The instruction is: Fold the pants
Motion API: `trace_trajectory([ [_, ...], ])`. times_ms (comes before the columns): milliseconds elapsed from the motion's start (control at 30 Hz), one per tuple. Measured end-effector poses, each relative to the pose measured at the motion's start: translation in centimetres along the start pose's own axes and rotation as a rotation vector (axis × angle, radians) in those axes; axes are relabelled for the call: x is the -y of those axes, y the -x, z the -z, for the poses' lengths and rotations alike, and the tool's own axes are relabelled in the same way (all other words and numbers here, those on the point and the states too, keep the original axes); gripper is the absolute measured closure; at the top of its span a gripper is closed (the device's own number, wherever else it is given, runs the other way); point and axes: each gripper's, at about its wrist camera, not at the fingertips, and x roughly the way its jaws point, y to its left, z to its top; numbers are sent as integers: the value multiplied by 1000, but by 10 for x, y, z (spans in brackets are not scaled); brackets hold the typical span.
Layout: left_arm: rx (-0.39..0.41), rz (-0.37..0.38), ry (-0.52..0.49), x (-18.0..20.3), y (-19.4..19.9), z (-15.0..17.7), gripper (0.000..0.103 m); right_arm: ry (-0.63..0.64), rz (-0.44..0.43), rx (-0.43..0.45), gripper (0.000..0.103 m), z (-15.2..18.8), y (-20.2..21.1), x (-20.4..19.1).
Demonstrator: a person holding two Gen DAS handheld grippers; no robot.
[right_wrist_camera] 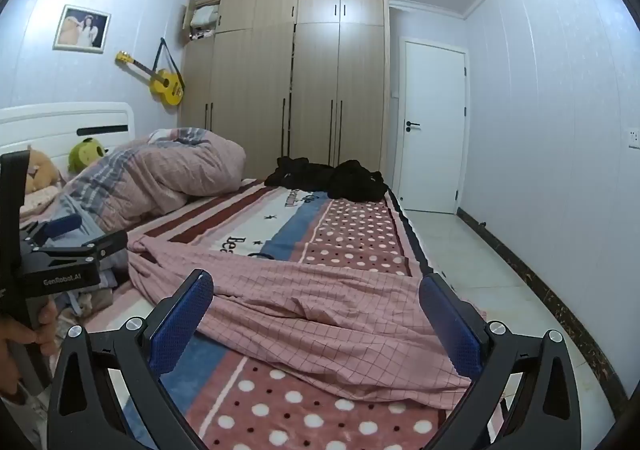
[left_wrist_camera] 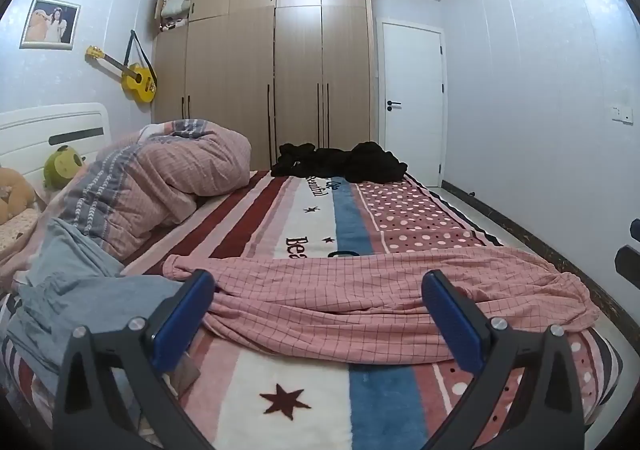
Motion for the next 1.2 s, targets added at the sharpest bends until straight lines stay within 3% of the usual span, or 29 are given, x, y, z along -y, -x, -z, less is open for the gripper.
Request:
trace_trajectory([
  [1200,-19,-8,7,-7,-7,4,1,-25,-2,-1,0,3,-1,3],
])
